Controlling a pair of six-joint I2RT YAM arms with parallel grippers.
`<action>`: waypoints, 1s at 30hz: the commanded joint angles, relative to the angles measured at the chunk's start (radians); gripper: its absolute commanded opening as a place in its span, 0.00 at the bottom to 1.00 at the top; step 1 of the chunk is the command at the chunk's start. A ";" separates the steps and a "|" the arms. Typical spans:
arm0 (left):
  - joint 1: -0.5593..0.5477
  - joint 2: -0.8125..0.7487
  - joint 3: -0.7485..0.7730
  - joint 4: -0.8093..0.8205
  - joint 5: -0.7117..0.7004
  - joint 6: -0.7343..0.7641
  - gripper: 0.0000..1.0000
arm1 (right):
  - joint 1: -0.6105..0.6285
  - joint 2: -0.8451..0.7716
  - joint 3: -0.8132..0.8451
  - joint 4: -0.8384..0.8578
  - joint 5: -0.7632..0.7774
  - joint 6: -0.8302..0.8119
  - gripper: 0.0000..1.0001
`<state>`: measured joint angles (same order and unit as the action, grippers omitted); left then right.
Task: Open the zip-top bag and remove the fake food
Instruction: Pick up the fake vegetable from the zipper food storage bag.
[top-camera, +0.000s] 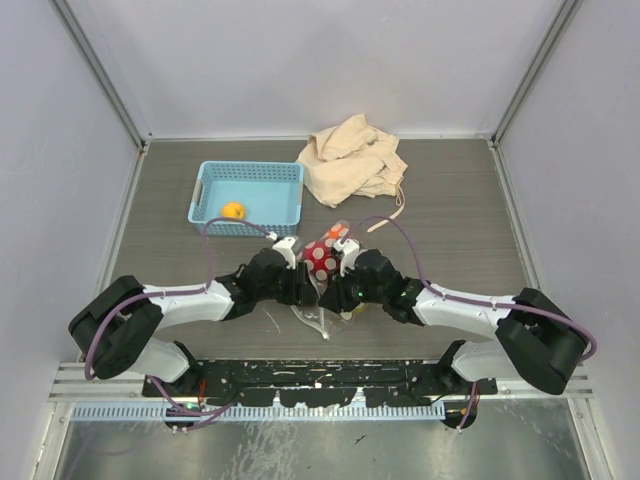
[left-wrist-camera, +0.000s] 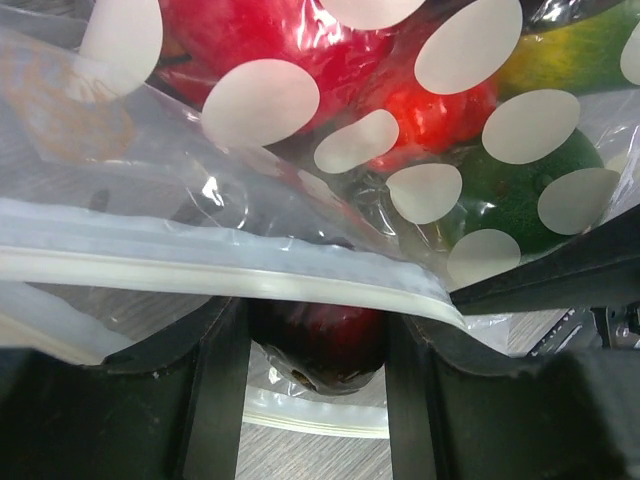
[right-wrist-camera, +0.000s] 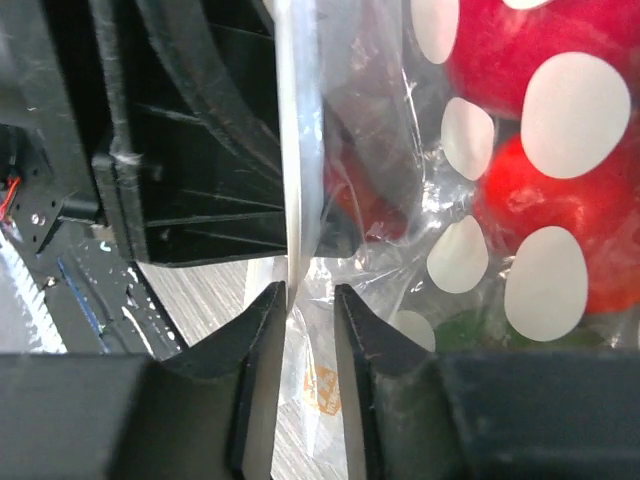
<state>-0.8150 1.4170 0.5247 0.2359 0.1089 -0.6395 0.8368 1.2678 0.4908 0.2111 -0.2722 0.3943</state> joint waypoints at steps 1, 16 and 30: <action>0.006 -0.029 -0.003 0.055 0.018 -0.002 0.08 | 0.011 0.012 0.052 0.025 0.085 -0.001 0.25; 0.011 -0.073 -0.017 0.052 0.026 -0.010 0.07 | 0.012 -0.224 -0.034 -0.071 0.445 -0.006 0.01; 0.014 -0.120 -0.004 0.092 0.057 -0.055 0.07 | 0.012 -0.206 -0.043 -0.127 0.539 -0.044 0.01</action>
<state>-0.8085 1.3331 0.5098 0.2508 0.1406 -0.6720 0.8452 1.0607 0.4427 0.0624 0.2382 0.3679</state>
